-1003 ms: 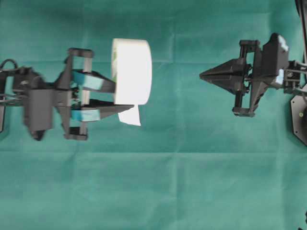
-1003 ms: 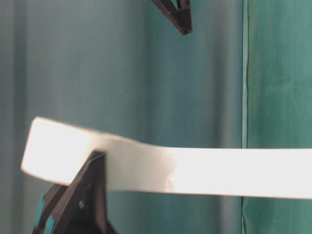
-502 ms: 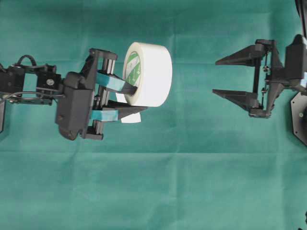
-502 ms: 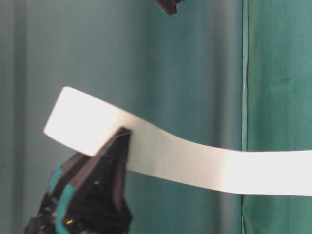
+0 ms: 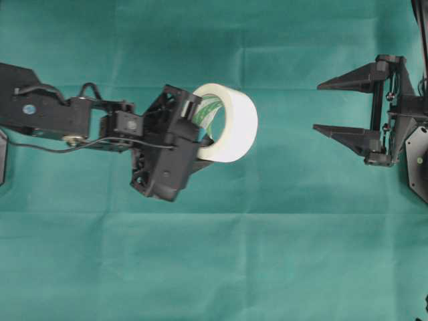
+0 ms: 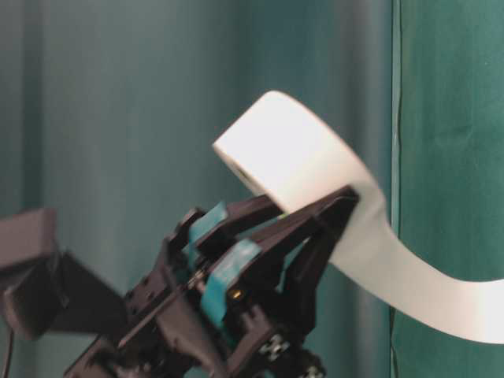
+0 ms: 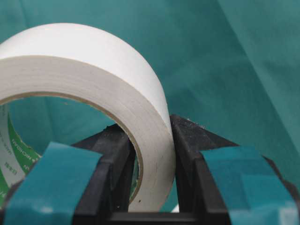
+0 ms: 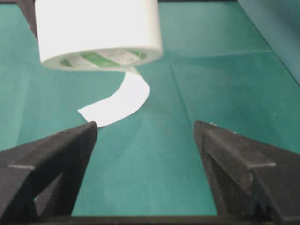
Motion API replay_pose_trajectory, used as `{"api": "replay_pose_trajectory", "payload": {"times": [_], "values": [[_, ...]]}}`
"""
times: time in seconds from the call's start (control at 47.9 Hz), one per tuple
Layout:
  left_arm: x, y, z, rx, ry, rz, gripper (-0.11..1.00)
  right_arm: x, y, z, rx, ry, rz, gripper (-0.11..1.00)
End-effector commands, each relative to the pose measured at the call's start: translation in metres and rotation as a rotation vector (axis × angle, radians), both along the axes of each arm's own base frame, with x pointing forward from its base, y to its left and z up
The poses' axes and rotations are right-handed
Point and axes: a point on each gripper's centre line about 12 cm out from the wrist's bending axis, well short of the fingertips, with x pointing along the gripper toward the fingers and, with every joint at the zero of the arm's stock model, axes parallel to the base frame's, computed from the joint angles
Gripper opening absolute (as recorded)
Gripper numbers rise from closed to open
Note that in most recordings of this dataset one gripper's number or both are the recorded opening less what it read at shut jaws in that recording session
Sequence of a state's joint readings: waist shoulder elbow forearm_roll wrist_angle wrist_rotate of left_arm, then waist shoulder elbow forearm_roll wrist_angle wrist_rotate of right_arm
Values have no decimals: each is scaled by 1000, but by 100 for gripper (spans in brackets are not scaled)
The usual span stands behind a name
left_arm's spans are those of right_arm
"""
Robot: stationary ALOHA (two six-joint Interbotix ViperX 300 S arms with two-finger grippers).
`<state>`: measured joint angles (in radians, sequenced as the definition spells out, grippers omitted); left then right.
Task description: Peel off the duct tape with your right arm.
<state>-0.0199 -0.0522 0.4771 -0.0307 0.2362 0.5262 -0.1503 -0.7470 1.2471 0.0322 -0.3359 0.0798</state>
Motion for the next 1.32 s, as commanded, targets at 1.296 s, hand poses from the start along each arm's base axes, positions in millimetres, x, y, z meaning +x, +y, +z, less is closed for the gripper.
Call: {"api": "replay_pose_trajectory", "payload": {"times": [1.296], "values": [[40,1,-38,13,250,-8,20,0,0,-2,5,1,-1,55]]}}
